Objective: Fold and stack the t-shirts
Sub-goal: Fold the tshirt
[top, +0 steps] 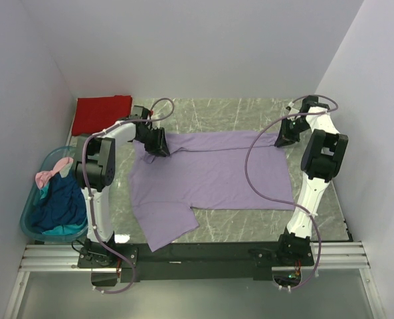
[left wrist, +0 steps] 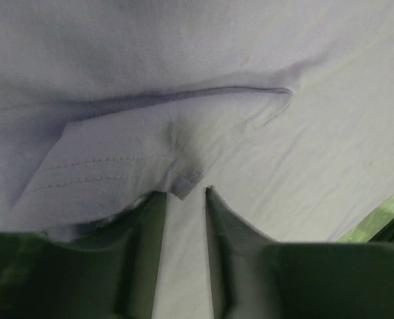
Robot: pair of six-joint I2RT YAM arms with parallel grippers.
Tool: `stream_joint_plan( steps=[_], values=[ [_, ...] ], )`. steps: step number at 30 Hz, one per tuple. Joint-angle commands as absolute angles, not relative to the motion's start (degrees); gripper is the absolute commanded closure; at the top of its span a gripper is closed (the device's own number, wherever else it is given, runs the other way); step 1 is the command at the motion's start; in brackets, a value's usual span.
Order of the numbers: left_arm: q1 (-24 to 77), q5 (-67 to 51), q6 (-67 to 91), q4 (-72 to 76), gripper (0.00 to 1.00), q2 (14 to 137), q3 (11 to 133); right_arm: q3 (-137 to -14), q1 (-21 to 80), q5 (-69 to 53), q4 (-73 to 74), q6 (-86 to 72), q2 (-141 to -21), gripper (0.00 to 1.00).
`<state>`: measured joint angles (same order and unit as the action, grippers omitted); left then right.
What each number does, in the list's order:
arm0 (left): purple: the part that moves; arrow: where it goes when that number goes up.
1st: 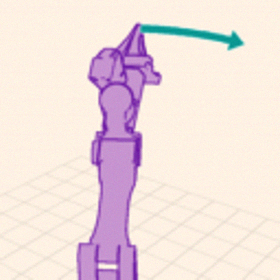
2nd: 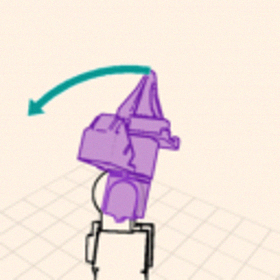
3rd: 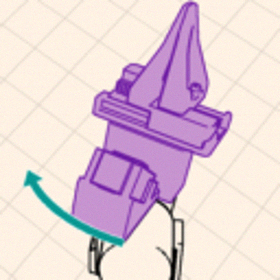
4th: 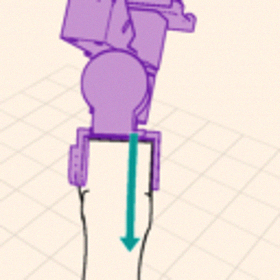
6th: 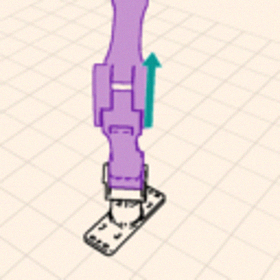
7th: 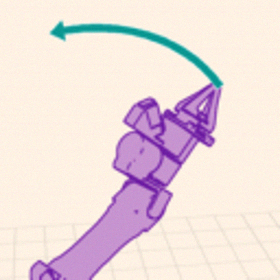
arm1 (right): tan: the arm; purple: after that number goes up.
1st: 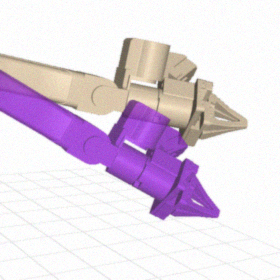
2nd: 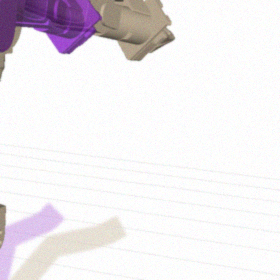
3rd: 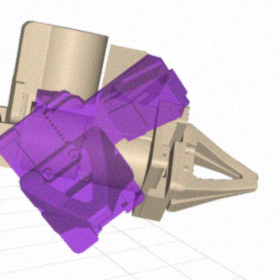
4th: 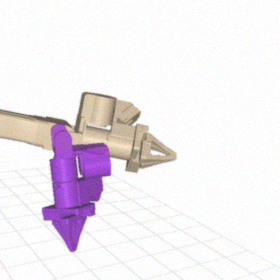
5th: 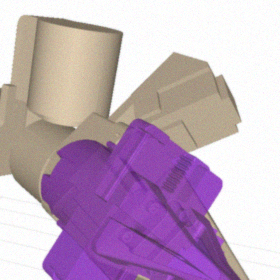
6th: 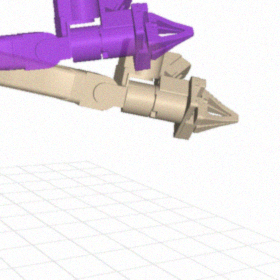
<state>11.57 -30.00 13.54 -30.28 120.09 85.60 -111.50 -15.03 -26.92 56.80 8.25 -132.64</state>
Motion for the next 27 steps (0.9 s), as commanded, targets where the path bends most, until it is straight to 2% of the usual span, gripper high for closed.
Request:
stream_joint_plan(
  steps=[1,8,27],
  values=[
    [11.95,-30.14,13.98,-30.50,0.72,120.24,87.54,-114.26,-15.38,-27.95,56.60,7.73,-133.94,0.80],
    [11.78,-30.50,13.36,-30.94,0.99,118.39,86.58,-114.35,-15.56,-27.69,57.04,8.09,-133.42,0.98],
    [10.20,-31.73,11.51,-32.69,0.99,109.60,83.85,-110.48,-17.40,-28.83,56.87,9.40,-125.60,1.00]
  ],
)
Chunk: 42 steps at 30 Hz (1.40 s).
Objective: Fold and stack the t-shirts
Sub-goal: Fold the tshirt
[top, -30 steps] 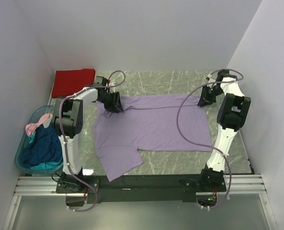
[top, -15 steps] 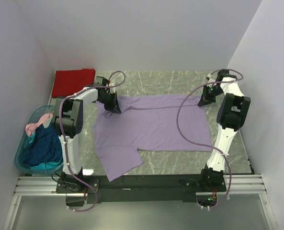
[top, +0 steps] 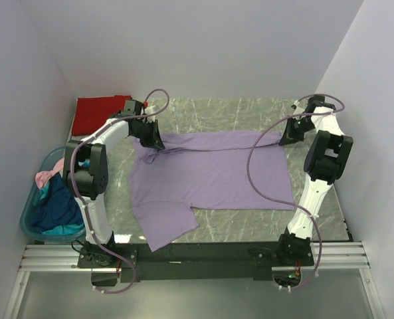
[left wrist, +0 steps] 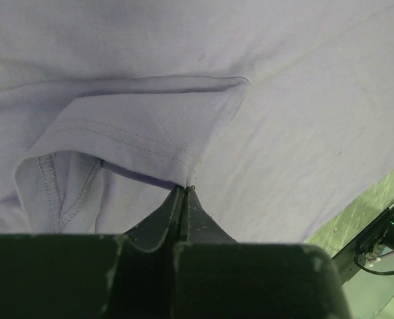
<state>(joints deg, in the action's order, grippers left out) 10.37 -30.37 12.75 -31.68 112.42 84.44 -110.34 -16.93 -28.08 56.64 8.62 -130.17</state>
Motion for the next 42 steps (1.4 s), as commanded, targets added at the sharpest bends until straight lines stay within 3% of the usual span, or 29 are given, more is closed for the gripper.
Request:
stream_joint_plan(
  steps=[1,14,34,42],
  values=[
    [10.11,-31.73,11.51,-32.96,0.99,109.25,83.76,-110.30,-17.49,-28.83,56.95,9.49,-125.33,1.00],
    [7.38,-30.67,10.90,-34.28,1.00,104.24,80.59,-110.04,-18.81,-27.51,59.06,10.55,-123.84,1.00],
    [9.40,-29.88,8.61,-32.52,1.00,104.59,69.70,-105.74,-18.90,-24.96,59.33,12.83,-126.21,1.00],
    [9.84,-29.80,7.91,-32.61,0.99,105.56,70.84,-102.31,-18.81,-20.75,58.01,13.71,-126.30,1.00]
  ],
)
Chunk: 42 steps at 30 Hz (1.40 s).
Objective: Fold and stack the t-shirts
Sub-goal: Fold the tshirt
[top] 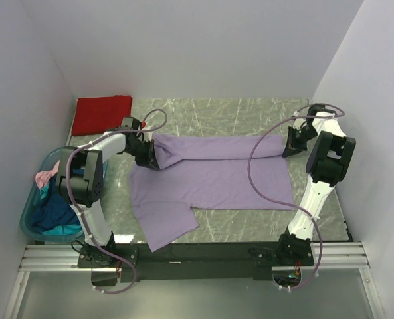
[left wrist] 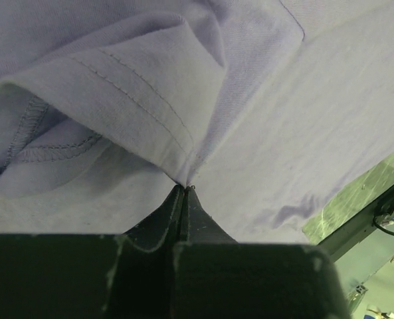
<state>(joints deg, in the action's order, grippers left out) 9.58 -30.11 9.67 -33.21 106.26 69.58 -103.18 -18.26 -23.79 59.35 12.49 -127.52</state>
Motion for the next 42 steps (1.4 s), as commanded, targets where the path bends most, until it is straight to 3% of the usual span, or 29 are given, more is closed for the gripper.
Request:
stream_joint_plan(
  steps=[1,2,3,4,5,6,8,9,13,15,17,23,36,42],
  values=[
    [10.10,-29.53,7.74,-32.87,0.99,105.47,71.01,-102.39,-18.81,-20.83,58.09,13.88,-126.30,1.00],
    [10.19,-29.53,6.95,-33.22,0.98,105.38,71.19,-102.65,-18.81,-21.09,58.88,14.41,-126.47,1.00],
    [10.28,-29.79,6.16,-34.01,0.89,105.38,72.15,-103.18,-18.81,-21.53,59.67,14.68,-126.74,0.96],
    [9.94,-31.54,5.28,-35.84,0.83,104.86,72.68,-104.49,-18.81,-22.06,60.55,15.03,-127.00,0.87],
    [9.32,-33.03,4.32,-36.47,0.75,104.07,72.86,-105.02,-18.81,-22.67,61.95,15.38,-126.65,0.69],
    [8.36,-34.79,2.91,-36.82,0.58,103.11,73.30,-105.20,-18.81,-23.55,62.22,15.90,-126.04,0.62],
    [4.67,-36.47,0.98,-38.14,0.44,100.20,74.44,-104.85,-18.63,-24.60,62.23,16.61,-123.07,0.48],
    [3.53,-36.47,0.62,-38.84,0.41,99.67,76.18,-104.68,-18.28,-25.31,62.14,16.79,-122.00,0.47],
    [-1.22,-33.32,-3.78,-41.92,0.44,99.40,77.78,-103.71,-15.65,-29.69,61.70,16.97,-115.95,0.49],
    [-2.10,-32.26,-4.74,-42.10,0.50,100.63,77.52,-104.23,-13.11,-31.19,61.79,16.35,-114.88,0.52],
    [-3.07,-32.17,-5.01,-42.10,0.52,101.68,77.26,-104.41,-8.54,-33.30,61.26,14.78,-113.73,0.57],
    [-3.87,-32.52,-3.52,-40.34,0.54,105.29,76.47,-103.89,6.20,-38.49,52.85,7.49,-112.32,0.58],
    [-3.78,-34.36,-1.23,-37.18,0.53,112.14,78.13,-112.06,28.02,-40.52,35.95,-8.17,-124.18,0.64],
    [-3.60,-35.16,-0.88,-36.21,0.55,113.73,78.75,-107.24,32.25,-39.73,27.96,-15.99,-126.47,0.60]
  ],
)
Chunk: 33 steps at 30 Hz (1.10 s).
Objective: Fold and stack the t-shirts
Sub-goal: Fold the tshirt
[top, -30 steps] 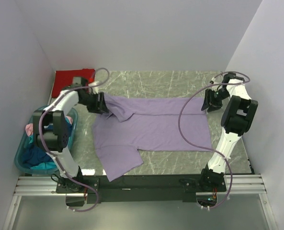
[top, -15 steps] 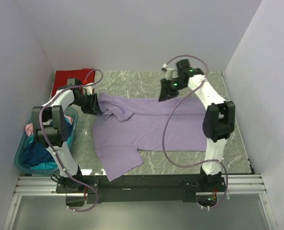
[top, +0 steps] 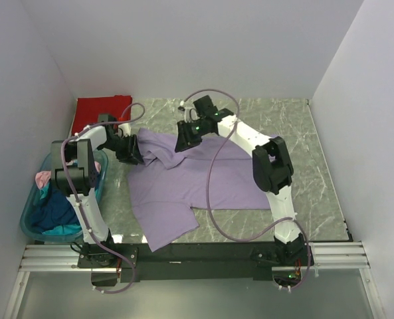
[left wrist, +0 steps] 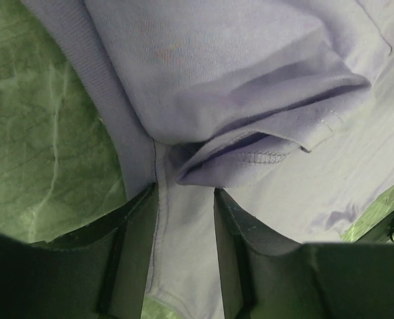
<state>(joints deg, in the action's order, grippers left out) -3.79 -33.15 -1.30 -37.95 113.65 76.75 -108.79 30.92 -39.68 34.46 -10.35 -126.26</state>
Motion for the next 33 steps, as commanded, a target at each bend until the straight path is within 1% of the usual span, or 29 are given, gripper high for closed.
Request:
stream_joint_plan(
  steps=[1,7,14,20,27,33],
  values=[
    [-3.52,-35.50,-0.79,-36.12,0.55,113.73,78.66,-106.53,32.95,-39.73,26.30,-18.08,-127.00,0.59],
    [-3.34,-36.21,-0.53,-35.33,0.59,114.34,78.57,-103.54,34.63,-39.29,23.29,-22.32,-128.93,0.53],
    [-3.25,-36.56,-0.44,-35.68,0.62,113.21,78.58,-99.15,35.68,-37.71,22.33,-24.08,-129.29,0.52],
    [-3.34,-34.72,-0.35,-34.63,0.61,108.90,76.90,-96.50,35.77,-37.27,20.83,-25.05,-128.58,0.52],
    [-3.08,-34.02,-0.44,-35.51,0.61,110.21,77.17,-98.79,35.77,-37.88,20.22,-27.07,-131.22,0.46],
    [-2.90,-33.92,-0.44,-35.51,0.60,111.80,77.17,-99.14,35.68,-39.63,18.99,-28.30,-132.45,0.46]
  ],
)
